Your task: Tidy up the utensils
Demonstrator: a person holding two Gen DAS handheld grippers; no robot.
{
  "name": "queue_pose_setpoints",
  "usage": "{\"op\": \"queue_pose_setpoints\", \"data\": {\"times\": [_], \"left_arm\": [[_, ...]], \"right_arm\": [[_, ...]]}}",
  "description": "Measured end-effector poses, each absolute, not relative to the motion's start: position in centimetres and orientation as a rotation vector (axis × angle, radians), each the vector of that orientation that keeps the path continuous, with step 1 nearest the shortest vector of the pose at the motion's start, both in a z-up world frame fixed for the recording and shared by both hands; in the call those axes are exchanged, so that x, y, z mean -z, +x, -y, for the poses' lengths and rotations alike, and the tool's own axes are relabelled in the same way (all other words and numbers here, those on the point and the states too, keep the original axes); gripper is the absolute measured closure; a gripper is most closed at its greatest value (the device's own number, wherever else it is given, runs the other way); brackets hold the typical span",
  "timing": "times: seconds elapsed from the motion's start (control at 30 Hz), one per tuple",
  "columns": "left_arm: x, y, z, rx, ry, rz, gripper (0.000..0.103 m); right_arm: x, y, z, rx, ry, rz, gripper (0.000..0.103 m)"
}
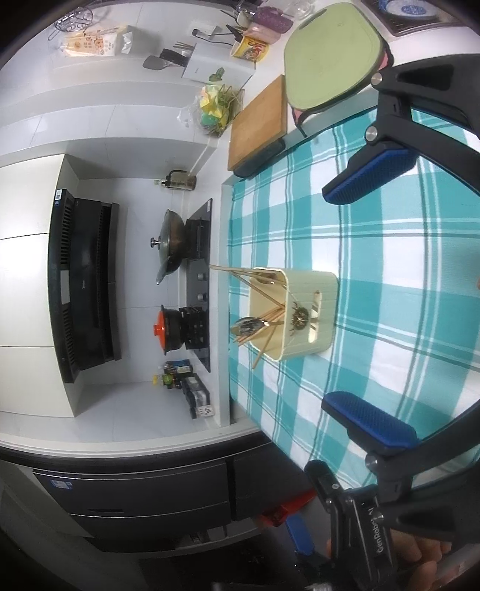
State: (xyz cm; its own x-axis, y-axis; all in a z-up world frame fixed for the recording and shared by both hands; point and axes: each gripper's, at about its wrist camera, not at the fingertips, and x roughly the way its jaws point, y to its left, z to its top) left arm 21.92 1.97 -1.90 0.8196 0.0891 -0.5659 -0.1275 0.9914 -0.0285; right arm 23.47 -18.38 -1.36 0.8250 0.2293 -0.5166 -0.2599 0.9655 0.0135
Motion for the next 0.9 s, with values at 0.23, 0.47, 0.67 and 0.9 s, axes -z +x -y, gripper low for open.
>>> {"op": "queue_pose_setpoints", "data": {"times": [0.23,0.47,0.67,0.9], "left_arm": [[1.6,20.8,-1.2,-0.122,-0.032,-0.606,0.000],[1.2,20.2,-1.0,-0.133,-0.033,-0.599,0.000],[1.2,20.1,-1.0,-0.134,-0.034,-0.598,0.000],[1.0,20.1,-1.5,-0.151,-0.043,-0.602,0.000]], "right_arm": [[1.8,22.6,18.3,-0.318,0.006,-0.583,0.000],[1.1,21.6,17.4,-0.318,-0.043,-0.558,0.000],[0.7,20.9,16.9,-0.322,-0.077,-0.550,0.000],[0.5,20.8,16.7,-0.320,-0.083,-0.555,0.000]]}}
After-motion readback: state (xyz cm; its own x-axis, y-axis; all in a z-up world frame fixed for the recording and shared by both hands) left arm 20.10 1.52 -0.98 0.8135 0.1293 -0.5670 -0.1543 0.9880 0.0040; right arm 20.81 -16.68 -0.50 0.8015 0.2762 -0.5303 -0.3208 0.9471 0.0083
